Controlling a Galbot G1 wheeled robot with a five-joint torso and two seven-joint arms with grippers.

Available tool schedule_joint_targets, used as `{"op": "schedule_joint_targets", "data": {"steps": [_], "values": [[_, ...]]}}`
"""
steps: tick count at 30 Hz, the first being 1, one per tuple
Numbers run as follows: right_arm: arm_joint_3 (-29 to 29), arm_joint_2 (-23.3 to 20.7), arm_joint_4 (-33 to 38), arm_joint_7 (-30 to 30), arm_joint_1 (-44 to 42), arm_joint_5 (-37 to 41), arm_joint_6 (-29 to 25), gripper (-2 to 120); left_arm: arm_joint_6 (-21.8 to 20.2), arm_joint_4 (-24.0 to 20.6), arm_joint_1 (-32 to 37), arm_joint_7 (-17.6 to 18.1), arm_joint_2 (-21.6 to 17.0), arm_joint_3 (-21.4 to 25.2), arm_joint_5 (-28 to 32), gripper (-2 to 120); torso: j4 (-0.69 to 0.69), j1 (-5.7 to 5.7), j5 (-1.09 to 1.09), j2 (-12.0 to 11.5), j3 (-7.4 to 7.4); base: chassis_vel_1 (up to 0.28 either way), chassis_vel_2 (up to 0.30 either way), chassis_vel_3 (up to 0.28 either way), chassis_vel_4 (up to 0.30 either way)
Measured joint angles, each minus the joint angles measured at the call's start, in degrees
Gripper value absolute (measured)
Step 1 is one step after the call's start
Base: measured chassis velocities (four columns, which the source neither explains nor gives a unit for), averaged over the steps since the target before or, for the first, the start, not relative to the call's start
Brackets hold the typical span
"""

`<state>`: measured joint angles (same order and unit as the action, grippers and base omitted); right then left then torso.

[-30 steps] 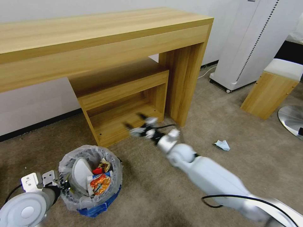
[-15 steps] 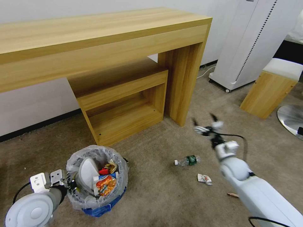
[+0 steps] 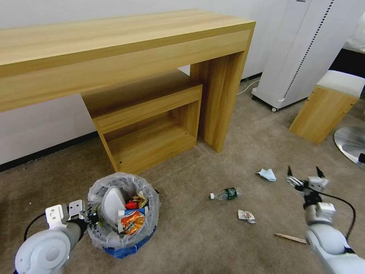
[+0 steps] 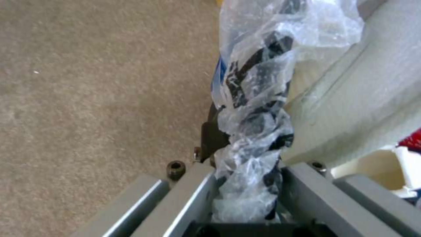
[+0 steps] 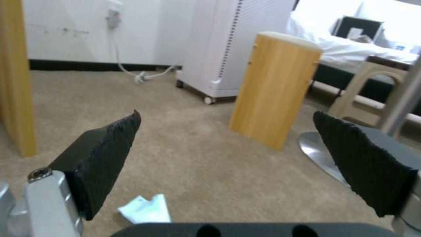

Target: Pick up the trash bin and place the garbage on the floor into it.

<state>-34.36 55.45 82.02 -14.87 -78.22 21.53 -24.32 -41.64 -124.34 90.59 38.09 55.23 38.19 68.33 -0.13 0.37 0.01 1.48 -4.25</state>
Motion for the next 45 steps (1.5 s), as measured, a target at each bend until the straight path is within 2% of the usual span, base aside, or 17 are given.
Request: {"op": "schedule_joint_targets", "data": {"steps": [4, 13, 27, 45], "values": [[-2.0, 1.7, -0.2, 0.8, -2.2, -0.1, -2.9, 100, 0.0, 0.0, -1.1, 0.0, -0.8, -1.1, 0.8, 0, 0.0, 0.0, 0.01, 0.0, 0.0, 0.0, 0.0, 0.0, 0.0], [-2.2, 2.1, 1.3, 1.1, -2.3, 0.5, -3.4, 100, 0.3, 0.0, -1.8, 1.4, -1.6, -2.0, 2.5, 0, 0.0, 0.0, -0.01, 0.0, 0.0, 0.0, 0.0, 0.0, 0.0], [4.2, 5.6, 4.3, 0.7, 0.9, -0.2, -1.7, 100, 0.4, -2.4, 1.1, 1.5, -1.7, 0.8, 2.9, 0, 0.01, 0.01, -0.01, 0.0, 0.0, 0.0, 0.0, 0.0, 0.0], [4.6, 4.8, 5.0, 1.3, 0.3, 0.7, -1.8, 100, 0.4, -2.5, 1.7, 1.8, -0.8, 0.4, 2.3, 0, 0.0, 0.0, -0.02, 0.0, 0.0, -0.031, -0.036, 0.029, 0.032]]}}
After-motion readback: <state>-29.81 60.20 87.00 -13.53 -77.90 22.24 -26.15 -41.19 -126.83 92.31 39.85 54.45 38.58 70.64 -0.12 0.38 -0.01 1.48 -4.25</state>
